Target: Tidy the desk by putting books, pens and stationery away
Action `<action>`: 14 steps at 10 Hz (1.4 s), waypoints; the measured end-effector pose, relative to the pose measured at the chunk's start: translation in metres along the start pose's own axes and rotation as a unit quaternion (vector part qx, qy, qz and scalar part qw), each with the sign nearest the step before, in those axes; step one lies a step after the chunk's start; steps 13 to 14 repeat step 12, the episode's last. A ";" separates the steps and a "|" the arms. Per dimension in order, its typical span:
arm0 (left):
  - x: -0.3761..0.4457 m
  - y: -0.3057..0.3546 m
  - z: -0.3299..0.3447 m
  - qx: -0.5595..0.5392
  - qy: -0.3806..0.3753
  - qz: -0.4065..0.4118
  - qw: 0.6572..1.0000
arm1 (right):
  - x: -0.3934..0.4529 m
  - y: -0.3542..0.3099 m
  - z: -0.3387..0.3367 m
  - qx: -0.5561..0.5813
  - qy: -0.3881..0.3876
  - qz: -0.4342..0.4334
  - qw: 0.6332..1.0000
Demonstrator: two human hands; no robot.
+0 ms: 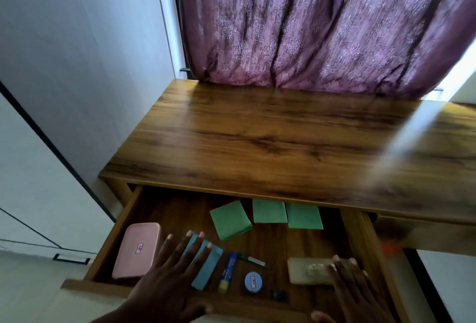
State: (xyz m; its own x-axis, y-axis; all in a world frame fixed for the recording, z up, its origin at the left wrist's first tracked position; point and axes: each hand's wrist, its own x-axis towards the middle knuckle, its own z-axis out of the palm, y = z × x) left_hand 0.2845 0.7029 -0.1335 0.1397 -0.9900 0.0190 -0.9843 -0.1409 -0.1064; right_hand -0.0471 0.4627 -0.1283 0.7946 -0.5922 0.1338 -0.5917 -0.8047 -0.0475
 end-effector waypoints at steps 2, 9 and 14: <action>0.050 -0.021 -0.008 -0.016 -0.009 -0.050 0.999 | 0.055 -0.010 -0.004 0.015 -0.041 0.029 0.999; 0.150 -0.037 -0.020 -0.011 0.071 -0.268 0.961 | 0.160 0.025 0.029 -0.031 0.054 -0.009 0.998; 0.149 -0.075 0.004 -0.008 0.133 -0.215 0.968 | 0.207 0.043 0.007 -0.037 0.124 -0.116 0.985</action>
